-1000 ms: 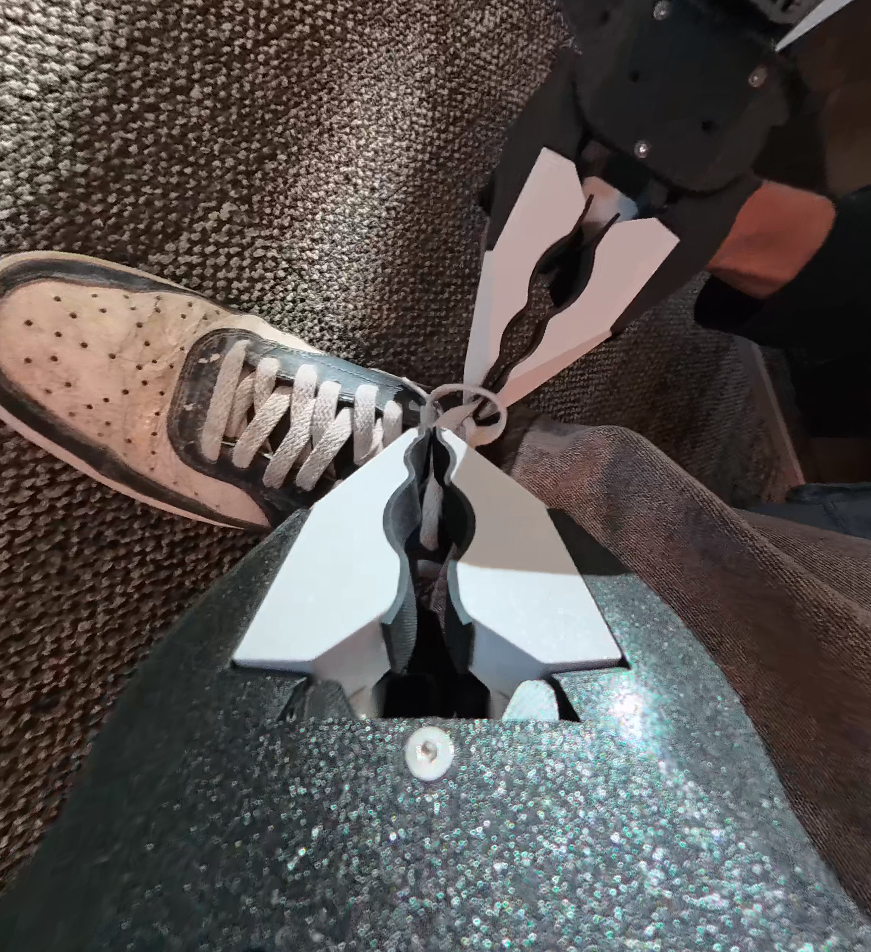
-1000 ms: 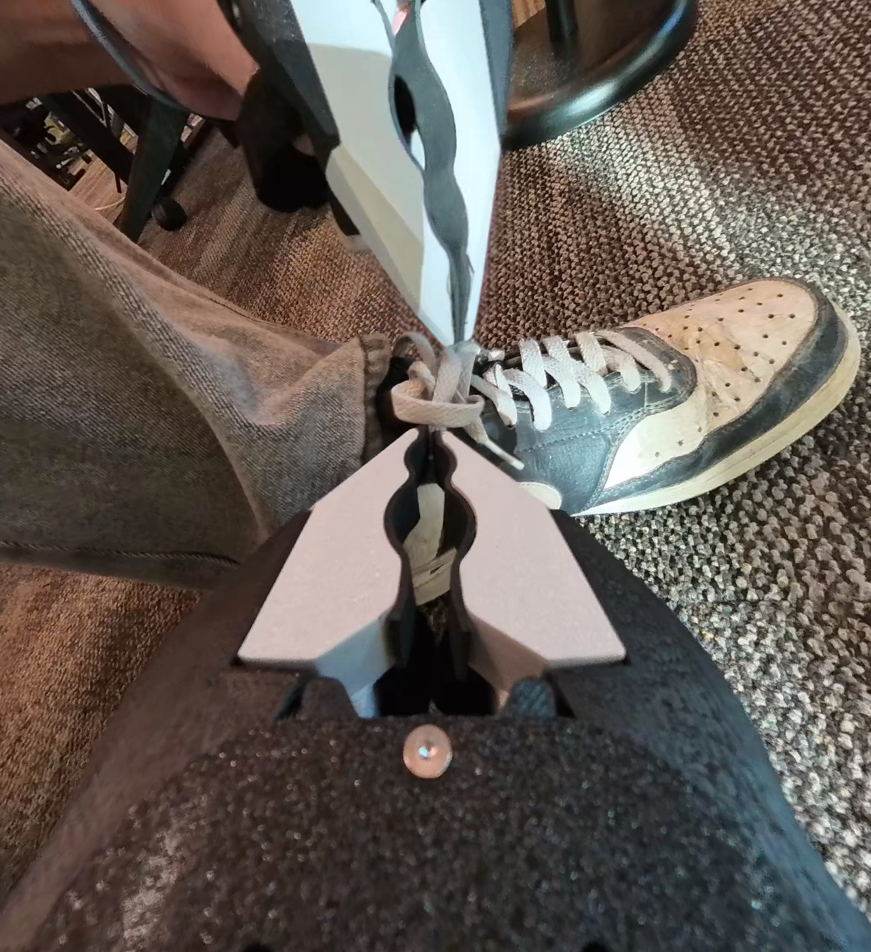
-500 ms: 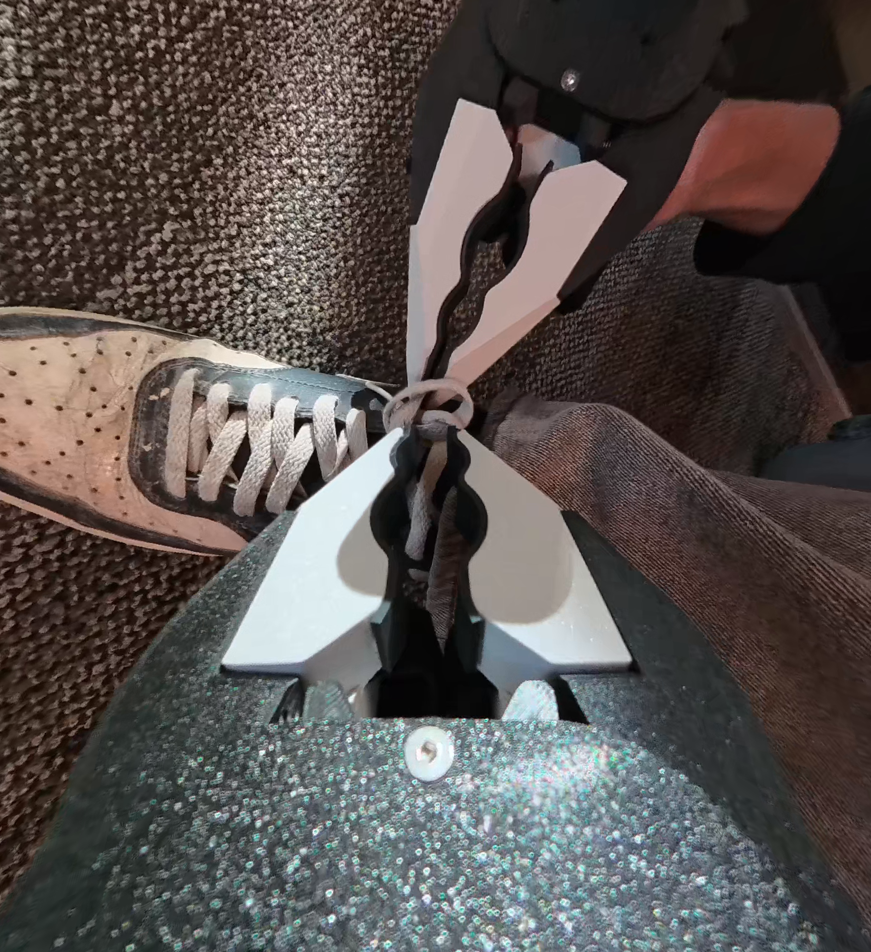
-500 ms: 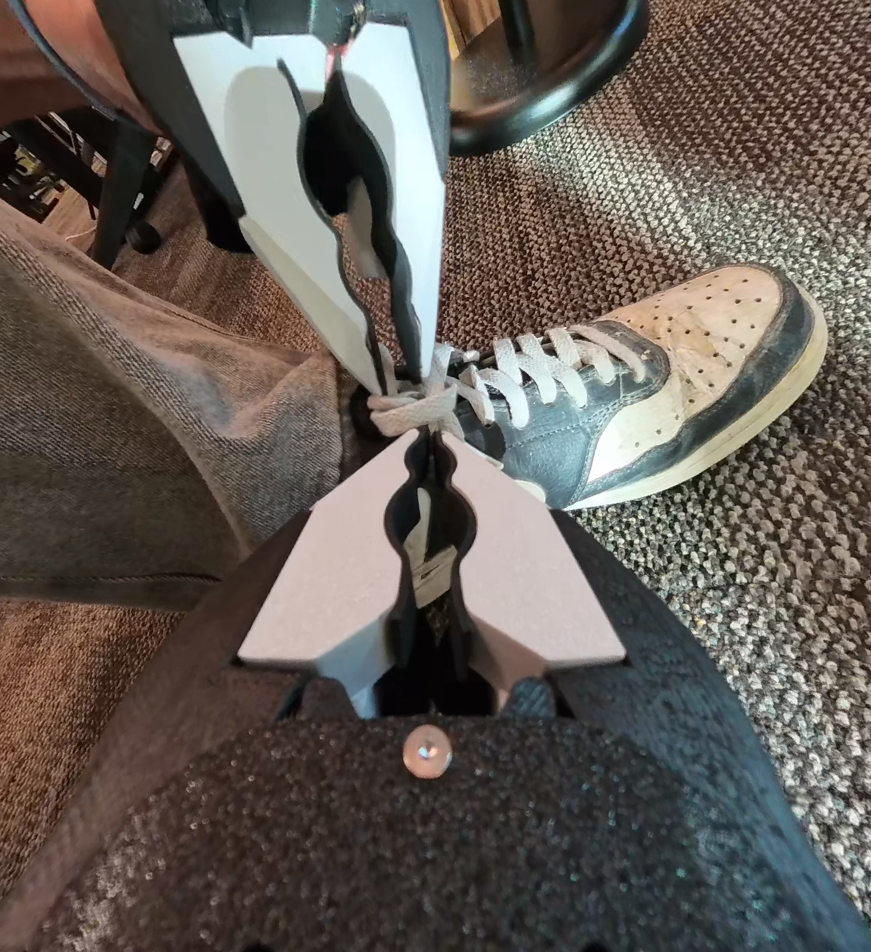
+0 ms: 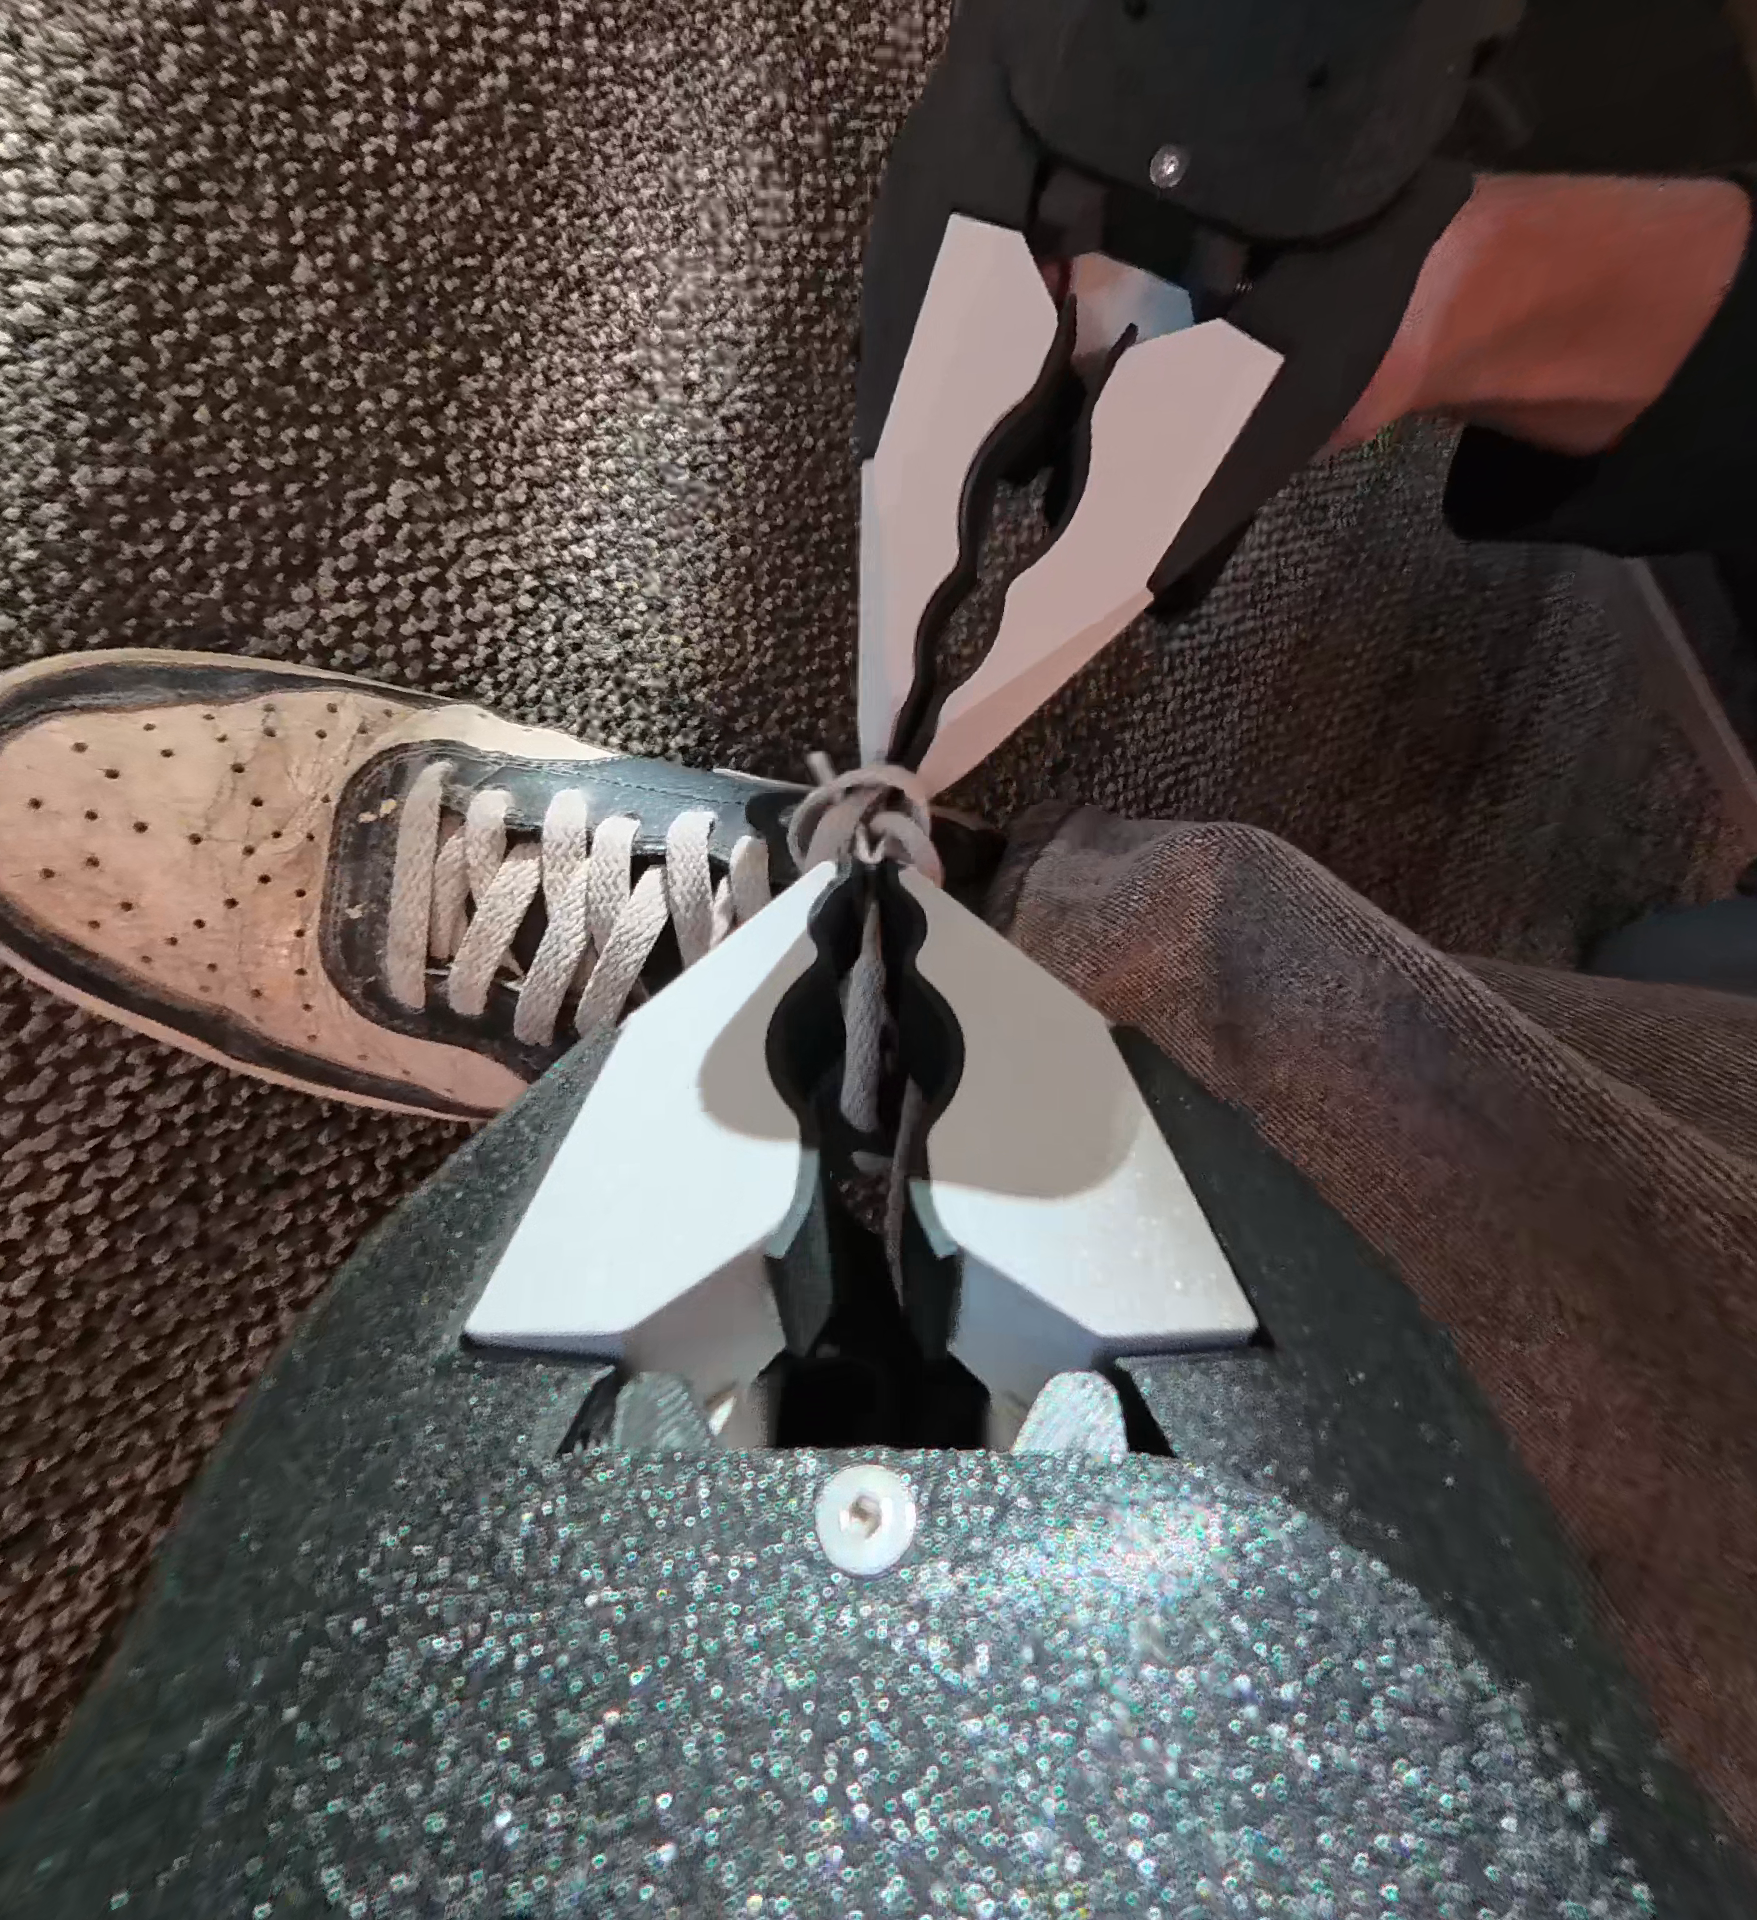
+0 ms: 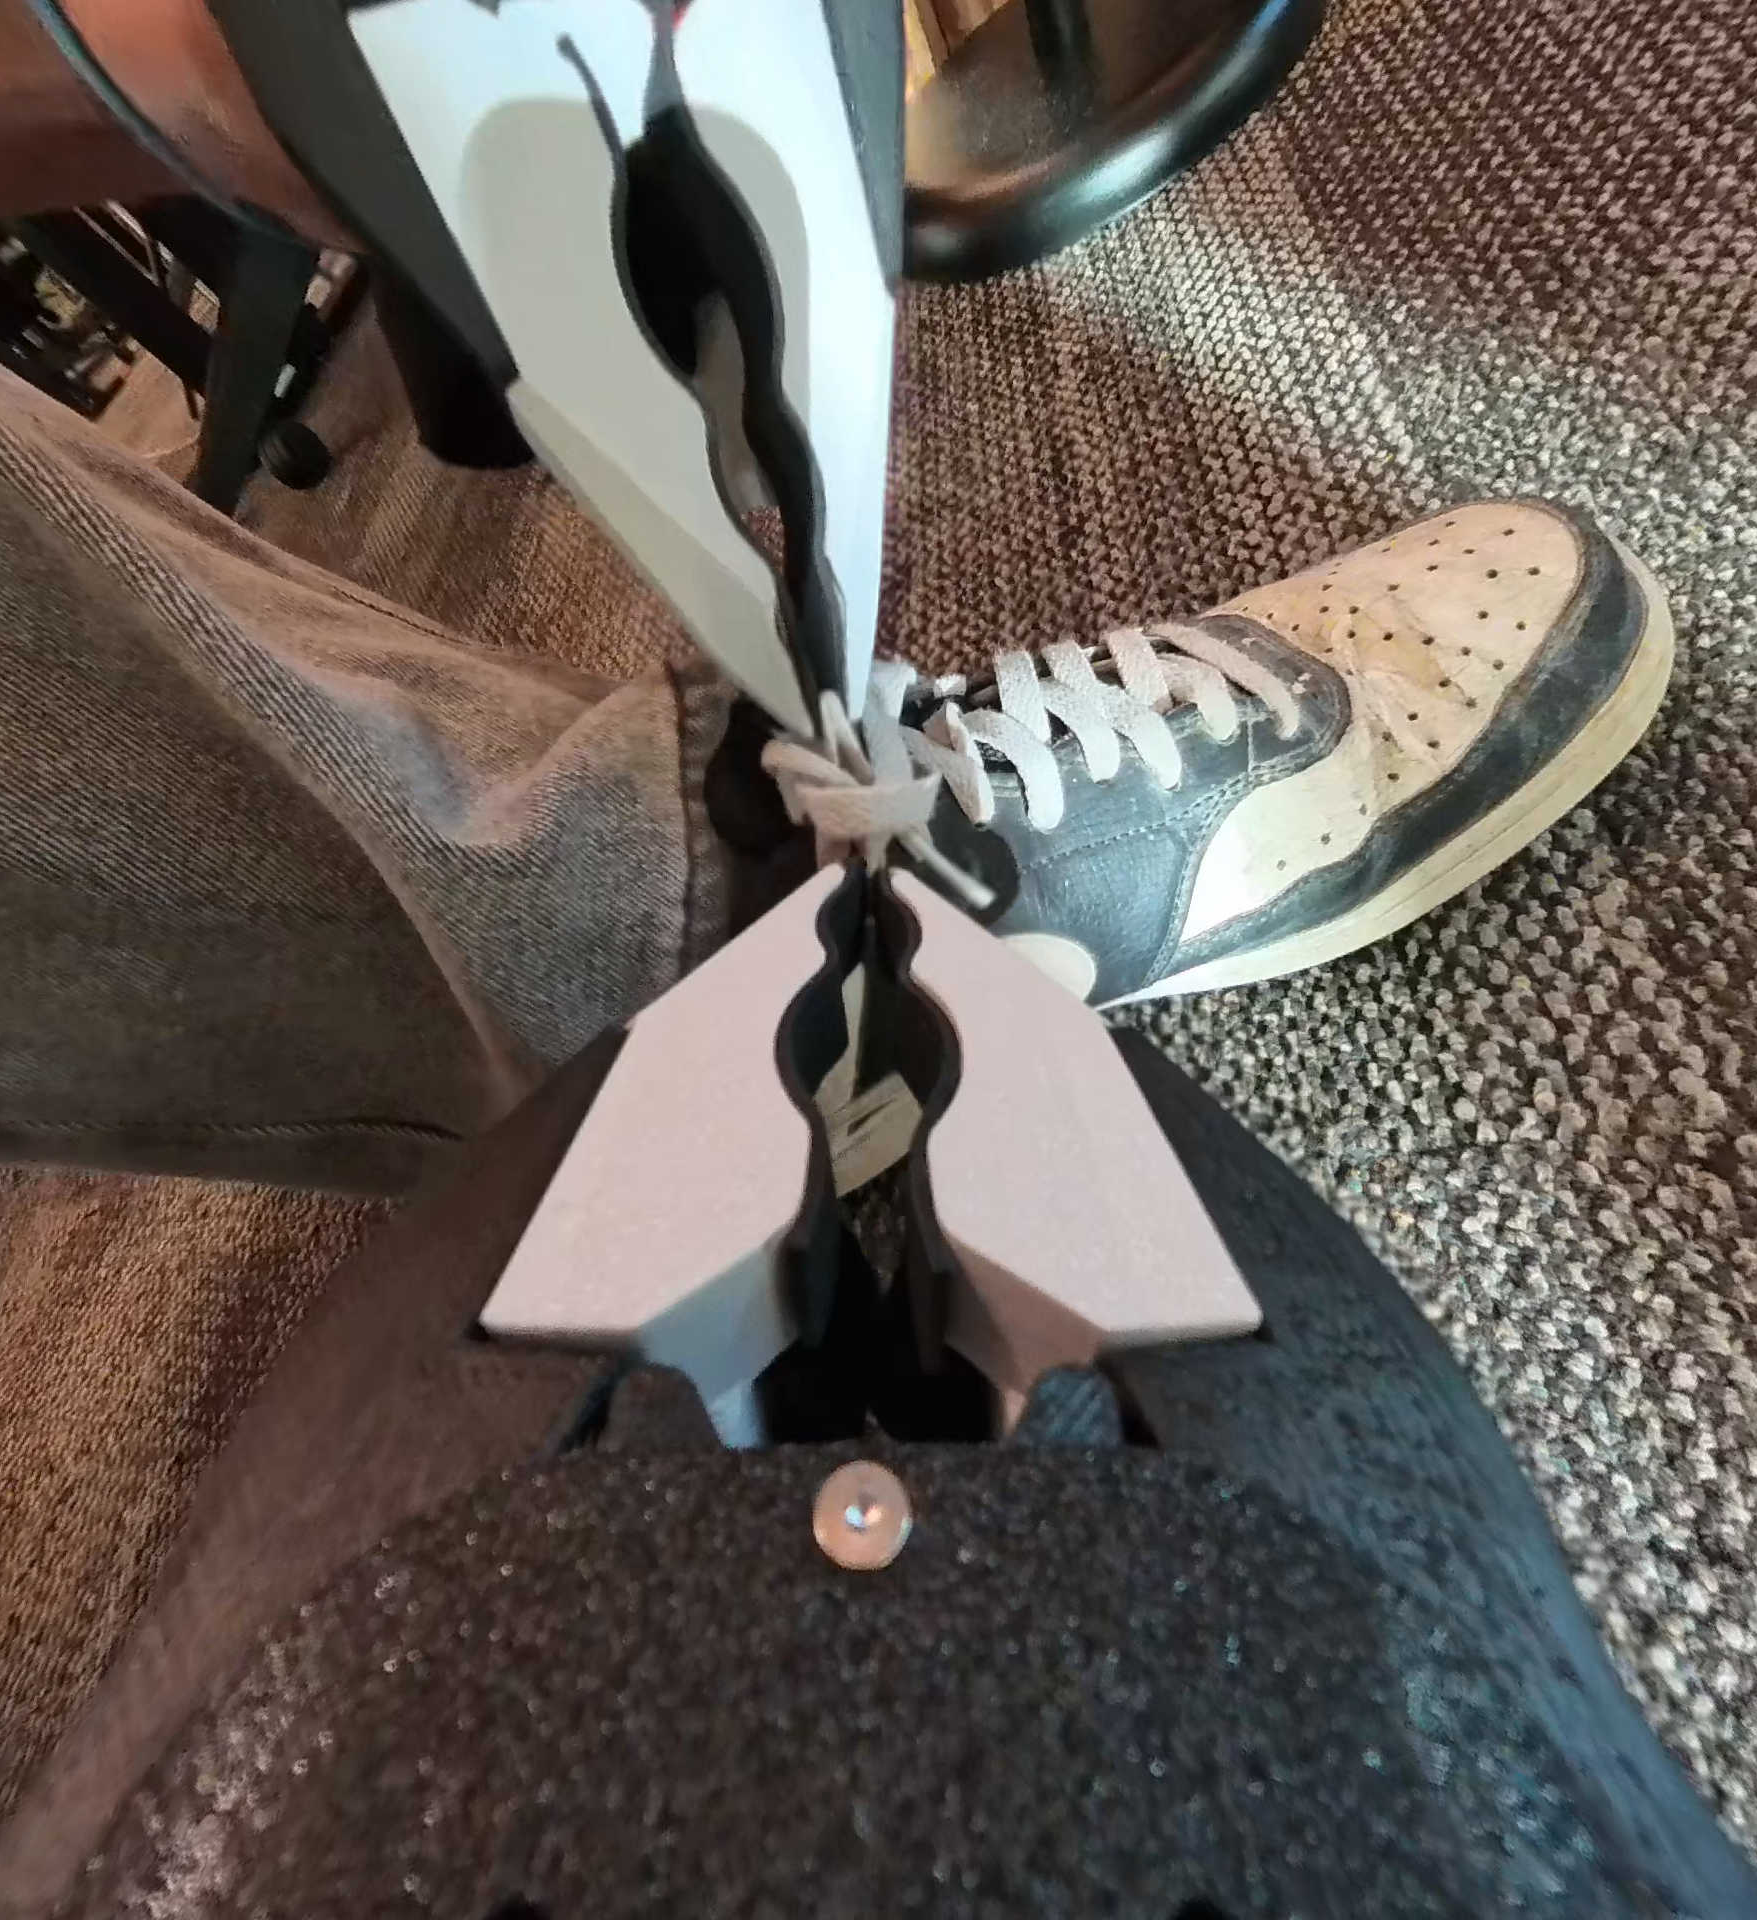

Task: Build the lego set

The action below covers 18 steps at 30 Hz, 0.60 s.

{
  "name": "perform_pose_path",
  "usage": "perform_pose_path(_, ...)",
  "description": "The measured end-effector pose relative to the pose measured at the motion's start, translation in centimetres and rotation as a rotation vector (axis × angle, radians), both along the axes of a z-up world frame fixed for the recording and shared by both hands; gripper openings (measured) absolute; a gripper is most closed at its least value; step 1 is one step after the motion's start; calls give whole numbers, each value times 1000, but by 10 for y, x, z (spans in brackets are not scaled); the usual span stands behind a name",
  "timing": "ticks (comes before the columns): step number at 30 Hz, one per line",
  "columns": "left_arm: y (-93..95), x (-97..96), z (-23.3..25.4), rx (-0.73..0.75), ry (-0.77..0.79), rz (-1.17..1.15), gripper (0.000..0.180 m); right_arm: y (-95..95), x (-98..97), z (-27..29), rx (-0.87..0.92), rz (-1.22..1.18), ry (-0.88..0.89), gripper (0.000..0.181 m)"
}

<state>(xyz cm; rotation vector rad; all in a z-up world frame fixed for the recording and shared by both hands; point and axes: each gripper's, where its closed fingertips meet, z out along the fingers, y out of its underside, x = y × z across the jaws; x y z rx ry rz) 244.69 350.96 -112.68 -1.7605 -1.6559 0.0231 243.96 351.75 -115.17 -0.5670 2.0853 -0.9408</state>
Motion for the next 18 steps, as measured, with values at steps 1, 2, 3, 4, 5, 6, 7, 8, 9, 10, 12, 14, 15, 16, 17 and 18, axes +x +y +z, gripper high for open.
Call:
perform_pose_path(1, -2, 1, 0, 5, 1, 8, 0, 1, -1, -1, 5, 3, 1, 0)
perform_pose_path(2, -3, 3, 1, 11, 1, 16, 0, 2, -2, -1, 7, 5, 3, 0)
perform_pose_path(3, -5, 6, 0, 17, -1, 26, 0, 2, -2, 0, 6, 8, -1, 0)
perform_pose_path(4, -8, 8, 0, 19, -2, 40, 0, 2, -3, 0, 4, 8, -1, 0)
perform_pose_path(5, -10, 11, -1, 24, -1, 58, 0, 3, -4, 0, 3, 11, 9, 0)
perform_pose_path(6, -13, 15, -1, 37, 2, 81, 0, 5, -4, -1, 6, 19, 11, 0)
perform_pose_path(7, -16, 18, -2, 56, 8, 113, 0, 6, -4, -1, 12, 22, 6, 0)
perform_pose_path(8, -19, 21, -2, 86, 17, 145, 0, 7, -4, -1, 15, 24, -4, 0)
perform_pose_path(9, -22, 25, -2, 114, 27, 179, 0, 8, -3, 0, 16, 26, -15, 0)
perform_pose_path(10, -25, 27, -2, 135, 44, 217, 0, 9, -2, 0, 20, 28, -18, 0)
perform_pose_path(12, -30, 30, 1, 202, 85, 304, 0, 10, -1, 0, 23, 35, -20, 0)
perform_pose_path(14, -34, 35, 5, 260, 134, 390, 0, 12, 0, 1, 29, 40, -32, 0)
perform_pose_path(15, -36, 37, 8, 294, 168, 439, 0, 13, 0, 1, 32, 43, -39, 0)
perform_pose_path(16, -35, 38, 10, 336, 198, 483, 0, 13, 0, 1, 33, 43, -42, 0)
perform_pose_path(17, -33, 40, 11, 367, 224, 519, 0, 13, 0, 1, 34, 43, -44, 0)
perform_pose_path(18, -31, 40, 10, 387, 256, 555, 0, 13, 0, 0, 40, 50, -46, 0)
